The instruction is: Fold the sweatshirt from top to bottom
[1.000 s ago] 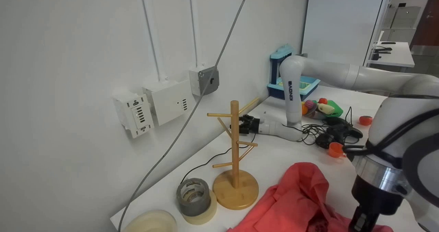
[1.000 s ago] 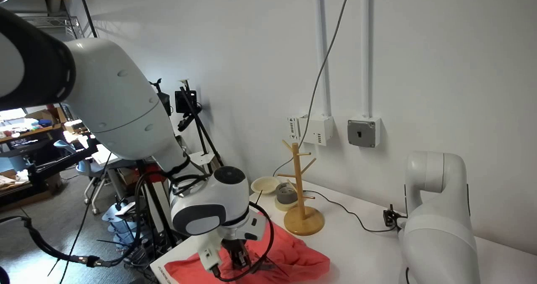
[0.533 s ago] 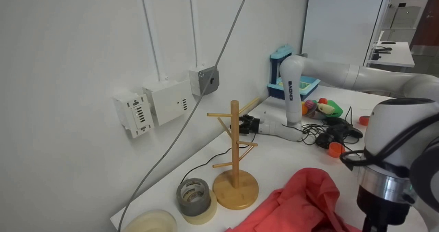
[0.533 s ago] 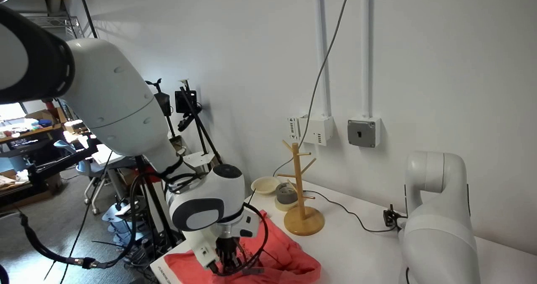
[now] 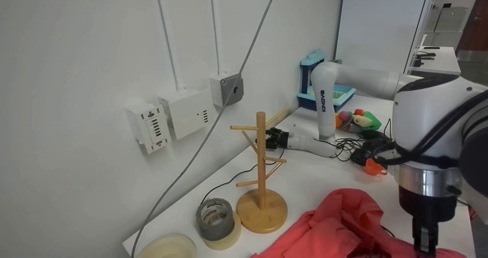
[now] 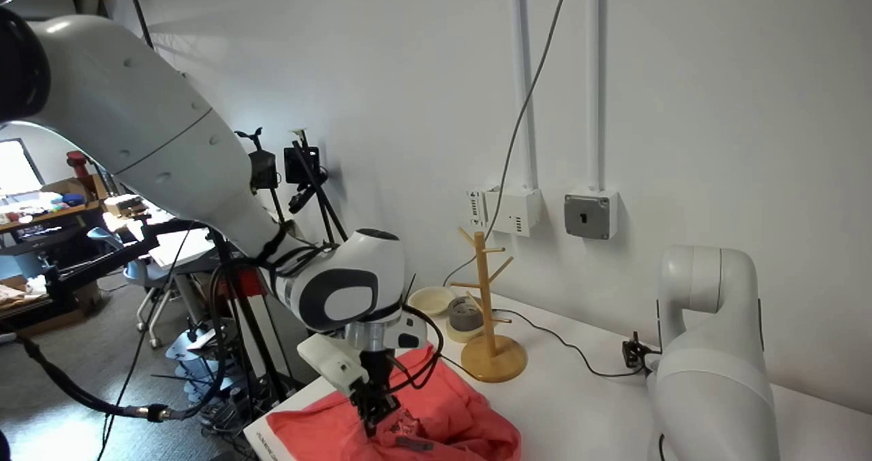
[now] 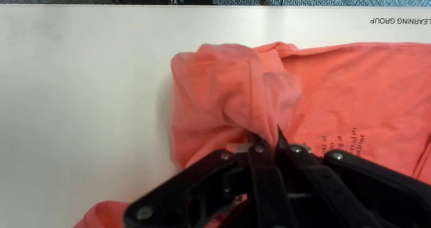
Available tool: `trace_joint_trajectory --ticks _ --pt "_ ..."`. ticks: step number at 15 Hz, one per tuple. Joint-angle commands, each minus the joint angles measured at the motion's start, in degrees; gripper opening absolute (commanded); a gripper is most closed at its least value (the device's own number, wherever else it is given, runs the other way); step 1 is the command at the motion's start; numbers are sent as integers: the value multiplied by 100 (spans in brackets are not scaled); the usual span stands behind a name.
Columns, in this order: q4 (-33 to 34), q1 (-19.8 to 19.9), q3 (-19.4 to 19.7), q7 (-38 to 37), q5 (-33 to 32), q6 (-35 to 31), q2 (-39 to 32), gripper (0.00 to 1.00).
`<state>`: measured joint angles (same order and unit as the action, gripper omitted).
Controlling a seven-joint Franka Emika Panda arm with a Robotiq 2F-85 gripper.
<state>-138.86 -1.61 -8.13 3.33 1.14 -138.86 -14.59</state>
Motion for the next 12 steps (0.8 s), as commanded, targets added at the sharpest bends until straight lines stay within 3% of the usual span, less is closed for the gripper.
trace_joint_trajectory --ticks 1,4,8,12 --pt "161 -233 -17 -51 71 595 292 2" --pt "273 -290 -185 117 607 715 347 2" --pt "252 -327 -344 201 1388 330 228 2" --pt "83 -253 -611 701 2567 -684 -59 2"
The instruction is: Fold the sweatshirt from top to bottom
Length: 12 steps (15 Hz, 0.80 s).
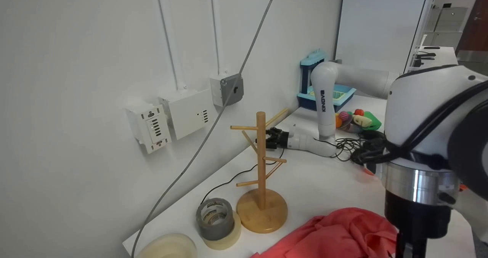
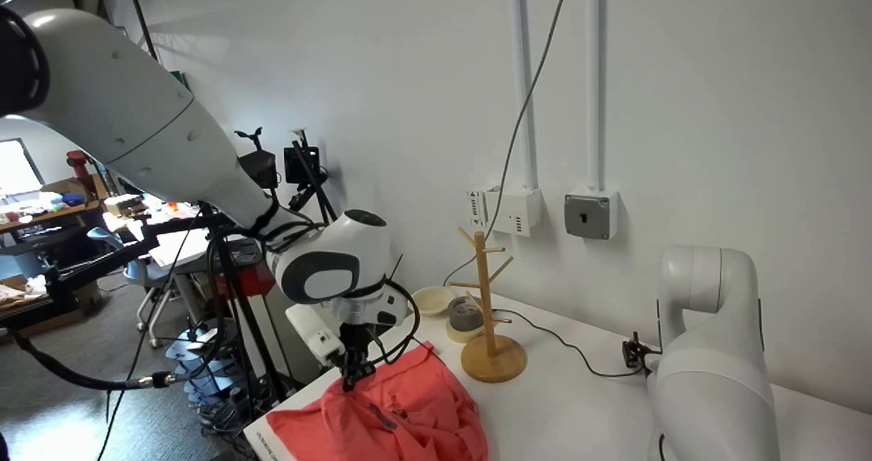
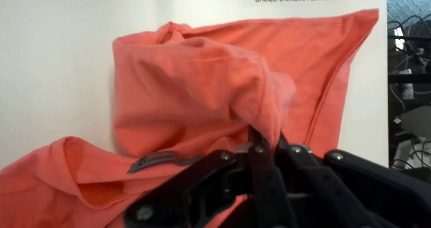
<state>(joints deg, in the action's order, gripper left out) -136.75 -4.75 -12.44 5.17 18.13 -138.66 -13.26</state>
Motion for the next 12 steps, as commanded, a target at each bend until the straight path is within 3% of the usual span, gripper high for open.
trace_joint_trajectory --ticks 1,6,12 --pt "-154 131 -300 778 1353 -1071 -324 2" --pt "-130 376 -891 1876 3133 -2216 -1024 2" --pt "-181 402 -1172 2526 3773 -2723 -1706 2"
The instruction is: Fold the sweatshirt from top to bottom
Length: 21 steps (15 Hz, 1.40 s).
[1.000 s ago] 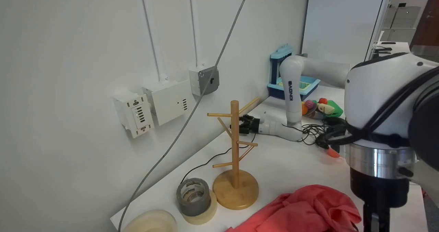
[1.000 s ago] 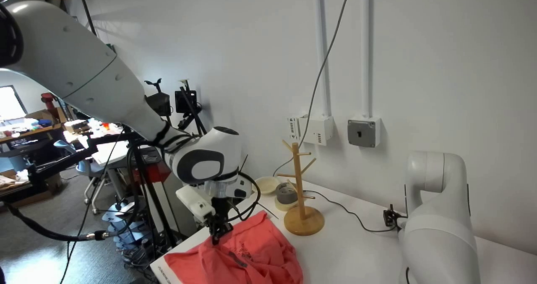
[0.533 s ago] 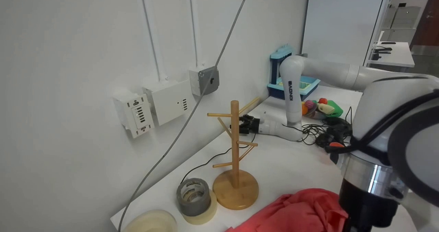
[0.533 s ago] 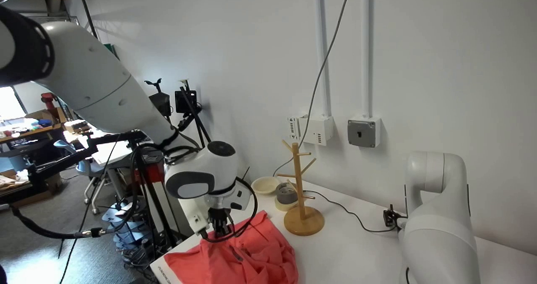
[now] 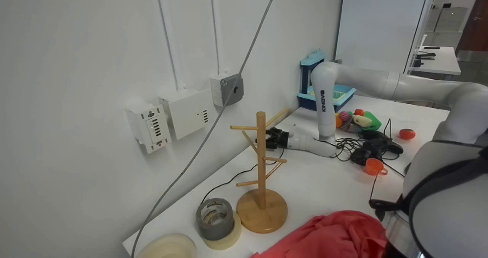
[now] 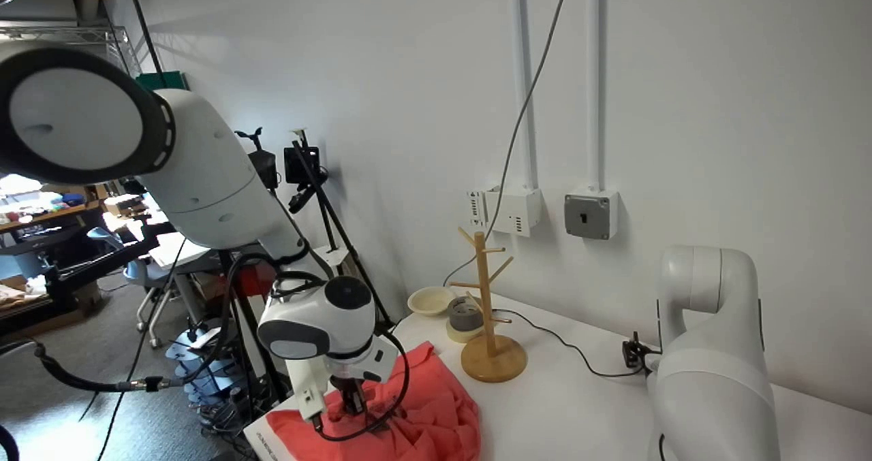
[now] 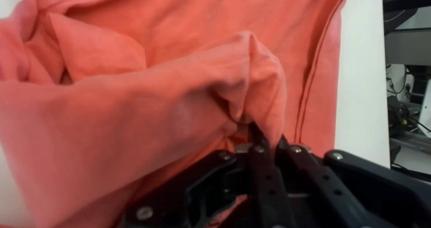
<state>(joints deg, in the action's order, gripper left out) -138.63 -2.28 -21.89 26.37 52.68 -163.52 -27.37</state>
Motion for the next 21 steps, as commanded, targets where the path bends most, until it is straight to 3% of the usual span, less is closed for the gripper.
trace_joint_trajectory --ticks 1,6,7,9,13,16,18,21 --pt "17 156 -275 456 378 -259 -368 2" --pt "43 153 -546 623 593 -245 -497 2" --pt "29 80 -526 565 522 -261 -499 30" --pt "-13 -88 -379 339 282 -212 -453 38" --pt "-161 -576 239 -389 -538 93 -171 69" --pt "-296 -793 760 -1424 -1891 608 107 92" --pt "-247 -788 949 -1973 -2619 1003 269 100" --pt "-112 -687 994 -2461 -3241 1508 471 100"
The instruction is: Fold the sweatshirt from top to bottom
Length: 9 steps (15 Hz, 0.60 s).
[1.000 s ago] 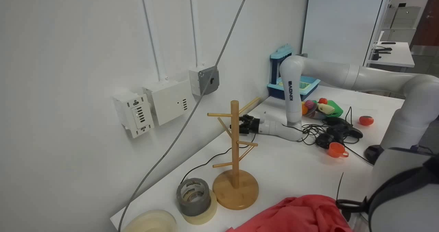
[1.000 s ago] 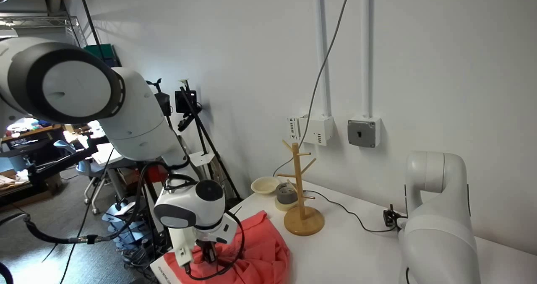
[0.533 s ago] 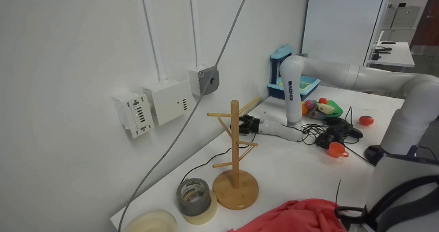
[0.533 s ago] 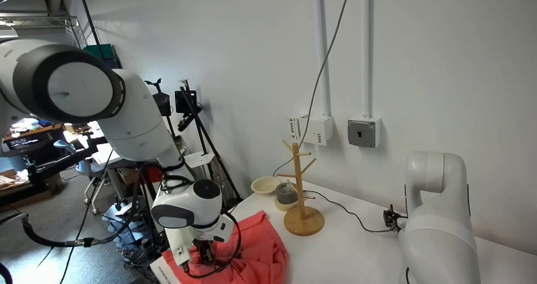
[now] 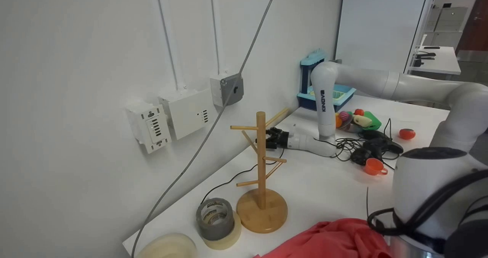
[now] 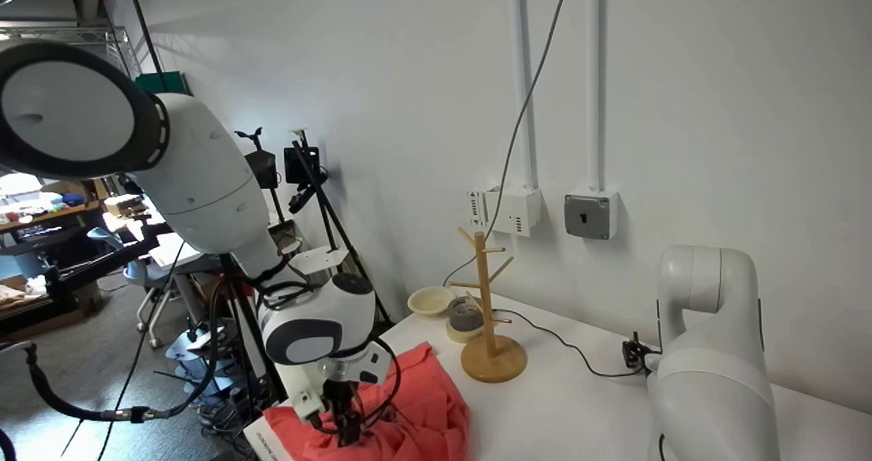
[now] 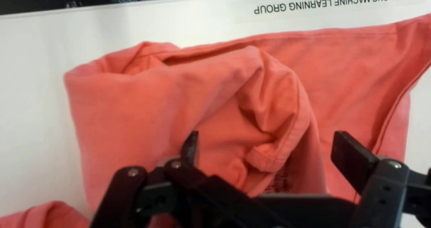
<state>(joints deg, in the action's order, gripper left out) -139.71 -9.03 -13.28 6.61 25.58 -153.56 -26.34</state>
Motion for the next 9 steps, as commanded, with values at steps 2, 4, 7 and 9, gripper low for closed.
trace_joint_trajectory --ticks 2,4,7,9 --pt "52 -10 174 -678 -766 769 538 100" --pt "90 2 235 -807 -953 915 696 100" --pt "128 177 376 -764 -1006 684 858 100" --pt "182 372 484 -596 -887 399 902 100"
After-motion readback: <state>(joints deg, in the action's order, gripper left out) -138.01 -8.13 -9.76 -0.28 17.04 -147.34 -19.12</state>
